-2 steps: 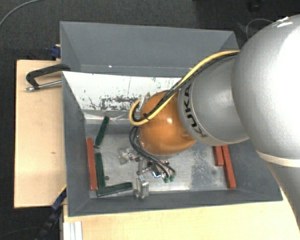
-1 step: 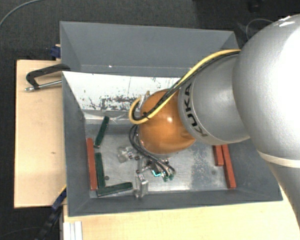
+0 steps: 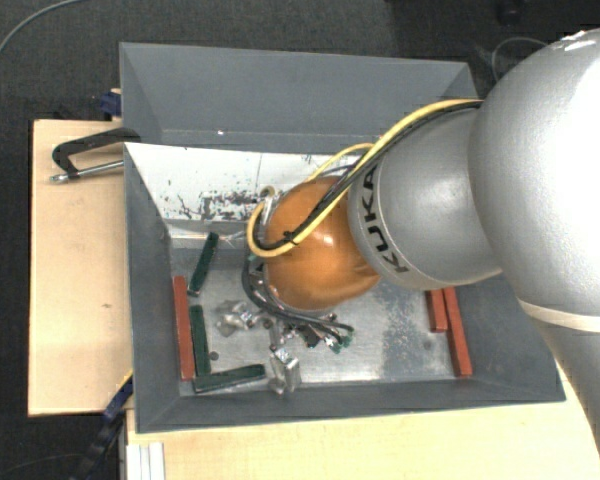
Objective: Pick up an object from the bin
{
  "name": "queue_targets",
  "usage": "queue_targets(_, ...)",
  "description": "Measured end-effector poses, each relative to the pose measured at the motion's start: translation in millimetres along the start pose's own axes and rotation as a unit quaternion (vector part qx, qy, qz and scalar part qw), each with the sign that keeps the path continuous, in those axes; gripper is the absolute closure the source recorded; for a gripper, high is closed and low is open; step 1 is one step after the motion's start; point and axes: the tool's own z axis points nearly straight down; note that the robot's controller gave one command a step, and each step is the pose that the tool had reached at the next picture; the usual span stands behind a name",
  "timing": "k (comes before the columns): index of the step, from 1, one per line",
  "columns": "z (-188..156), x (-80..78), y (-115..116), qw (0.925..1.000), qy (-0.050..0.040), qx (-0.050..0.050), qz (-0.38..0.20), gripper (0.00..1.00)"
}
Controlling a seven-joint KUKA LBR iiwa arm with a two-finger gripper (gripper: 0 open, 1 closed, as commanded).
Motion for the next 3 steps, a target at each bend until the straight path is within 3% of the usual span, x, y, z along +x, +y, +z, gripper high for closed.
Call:
queue_targets(1, -47.2, -18.9, 21.1, 1.0000, -0.0029, 0.000, -0.001, 0.00)
queue_targets(2, 2.2, 15.5, -22.8, 0.9999, 0.0048, 0.000, 0.014, 0.00)
queue_targets(3, -5.1, -25.6, 15.1, 1.0000, -0.0007, 0.000, 0.003, 0.00)
